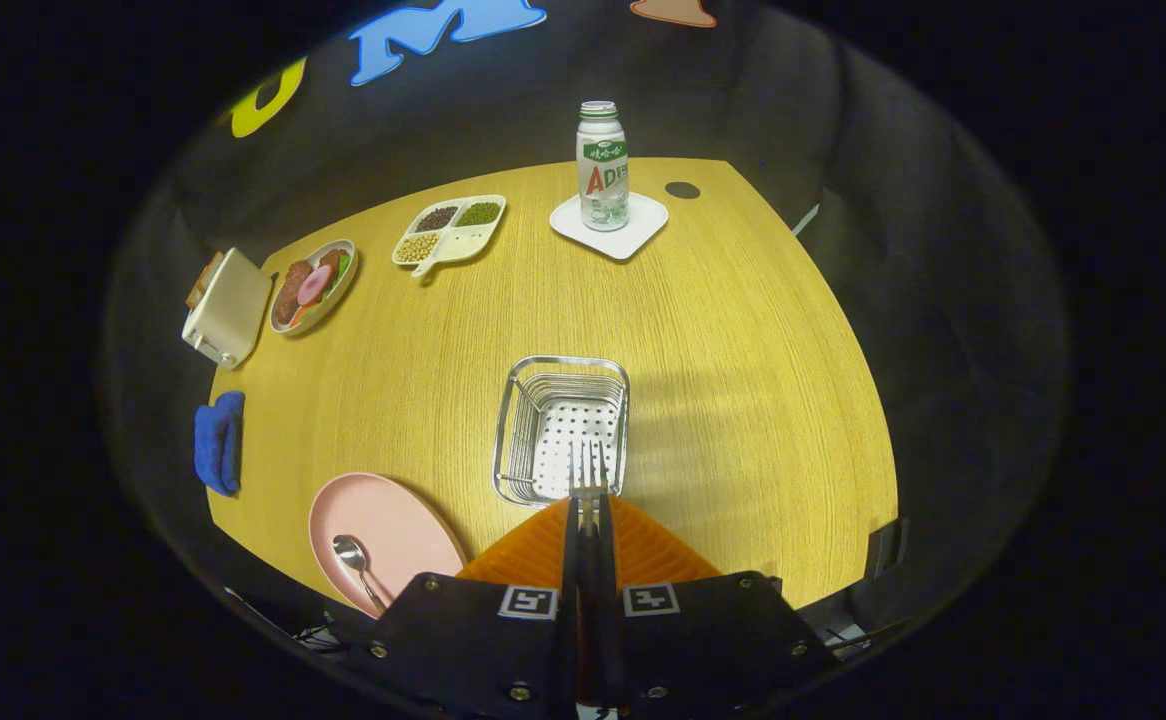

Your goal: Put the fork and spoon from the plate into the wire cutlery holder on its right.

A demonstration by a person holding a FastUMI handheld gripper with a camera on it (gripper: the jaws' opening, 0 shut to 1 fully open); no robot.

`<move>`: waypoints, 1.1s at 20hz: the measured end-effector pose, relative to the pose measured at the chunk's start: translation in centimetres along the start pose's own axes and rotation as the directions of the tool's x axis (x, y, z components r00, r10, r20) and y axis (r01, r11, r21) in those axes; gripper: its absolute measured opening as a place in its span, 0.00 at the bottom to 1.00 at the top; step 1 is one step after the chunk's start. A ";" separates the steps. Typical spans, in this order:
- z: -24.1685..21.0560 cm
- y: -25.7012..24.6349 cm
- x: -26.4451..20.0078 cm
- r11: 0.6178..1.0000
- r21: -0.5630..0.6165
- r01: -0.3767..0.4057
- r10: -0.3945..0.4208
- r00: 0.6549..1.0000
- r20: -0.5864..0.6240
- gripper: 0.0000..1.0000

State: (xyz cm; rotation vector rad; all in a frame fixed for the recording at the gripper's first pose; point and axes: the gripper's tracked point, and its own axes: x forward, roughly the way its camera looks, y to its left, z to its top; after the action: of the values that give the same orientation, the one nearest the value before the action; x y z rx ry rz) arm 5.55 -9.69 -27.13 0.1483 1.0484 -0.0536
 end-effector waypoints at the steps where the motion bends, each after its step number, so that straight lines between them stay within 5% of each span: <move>1: 0.1 -0.1 0.0 1.000 0.002 0.000 0.000 1.000 0.004 0.10; 5: 0.6 0.5 -0.7 0.999 0.017 -0.034 0.034 0.999 0.039 0.19; 7: 0.7 0.4 -1.3 0.999 0.012 -0.034 0.034 0.999 0.040 0.61; 13: 1.2 1.6 -2.9 0.999 -0.020 -0.047 0.049 0.994 0.102 0.63; 22: 1.0 11.2 -5.9 0.958 -0.261 -0.121 0.174 0.967 0.189 0.63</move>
State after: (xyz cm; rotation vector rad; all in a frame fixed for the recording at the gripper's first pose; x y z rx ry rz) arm 4.71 1.09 -20.42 -0.0069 0.8219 0.1947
